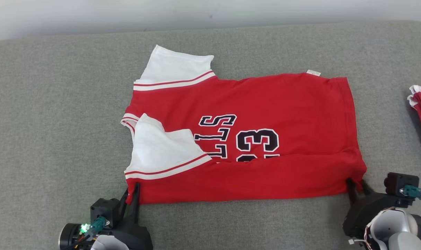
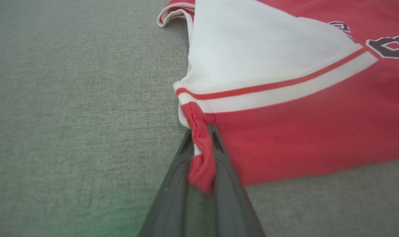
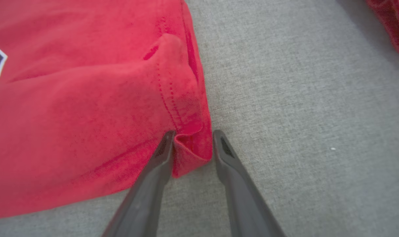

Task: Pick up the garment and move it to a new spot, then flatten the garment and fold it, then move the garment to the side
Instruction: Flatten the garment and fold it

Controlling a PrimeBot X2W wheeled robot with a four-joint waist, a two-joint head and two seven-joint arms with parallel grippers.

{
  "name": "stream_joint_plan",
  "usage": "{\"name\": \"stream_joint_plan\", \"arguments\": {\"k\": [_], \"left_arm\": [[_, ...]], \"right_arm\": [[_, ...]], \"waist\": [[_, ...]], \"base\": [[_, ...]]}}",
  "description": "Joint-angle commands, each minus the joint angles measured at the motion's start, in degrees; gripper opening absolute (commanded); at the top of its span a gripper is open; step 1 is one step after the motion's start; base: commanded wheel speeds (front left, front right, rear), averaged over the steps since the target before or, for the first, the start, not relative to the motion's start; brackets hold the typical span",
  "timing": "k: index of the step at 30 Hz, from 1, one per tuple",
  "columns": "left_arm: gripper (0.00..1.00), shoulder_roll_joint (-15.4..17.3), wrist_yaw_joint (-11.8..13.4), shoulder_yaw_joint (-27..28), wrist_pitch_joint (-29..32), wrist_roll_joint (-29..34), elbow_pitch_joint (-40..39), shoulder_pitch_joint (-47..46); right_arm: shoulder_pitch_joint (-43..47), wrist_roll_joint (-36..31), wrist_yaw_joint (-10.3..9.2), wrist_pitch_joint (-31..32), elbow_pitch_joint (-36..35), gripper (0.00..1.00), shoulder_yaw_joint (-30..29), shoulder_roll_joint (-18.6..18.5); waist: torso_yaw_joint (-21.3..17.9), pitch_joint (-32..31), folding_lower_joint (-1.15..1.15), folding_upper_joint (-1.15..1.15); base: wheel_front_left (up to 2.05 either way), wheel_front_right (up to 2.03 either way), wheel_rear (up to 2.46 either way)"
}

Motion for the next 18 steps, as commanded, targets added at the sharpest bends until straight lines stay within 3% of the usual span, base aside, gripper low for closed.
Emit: {"name": "stream_joint_plan", "arguments": {"k": [1,18], "left_arm": [[0.0,-0.3,-0.5,-0.8,1.7,-0.3,2.0,0.8],[0.0,2.9,1.5,-0.6,2.0,-1.8,-5.4,10.7]], "right_arm": [[0.4,0.3,0.18,1.2,1.7,0.0,1.1,0.7],[8.3,4.0,0.11,0.5,-7.3,0.0,-1.3,0.4]], "waist": [[0.3,-0.2,0.01,0.01],[0.0,-5.9,0.01,0.01]], "base": [[0.0,0.0,0.0],[0.0,0.0,0.0]]}}
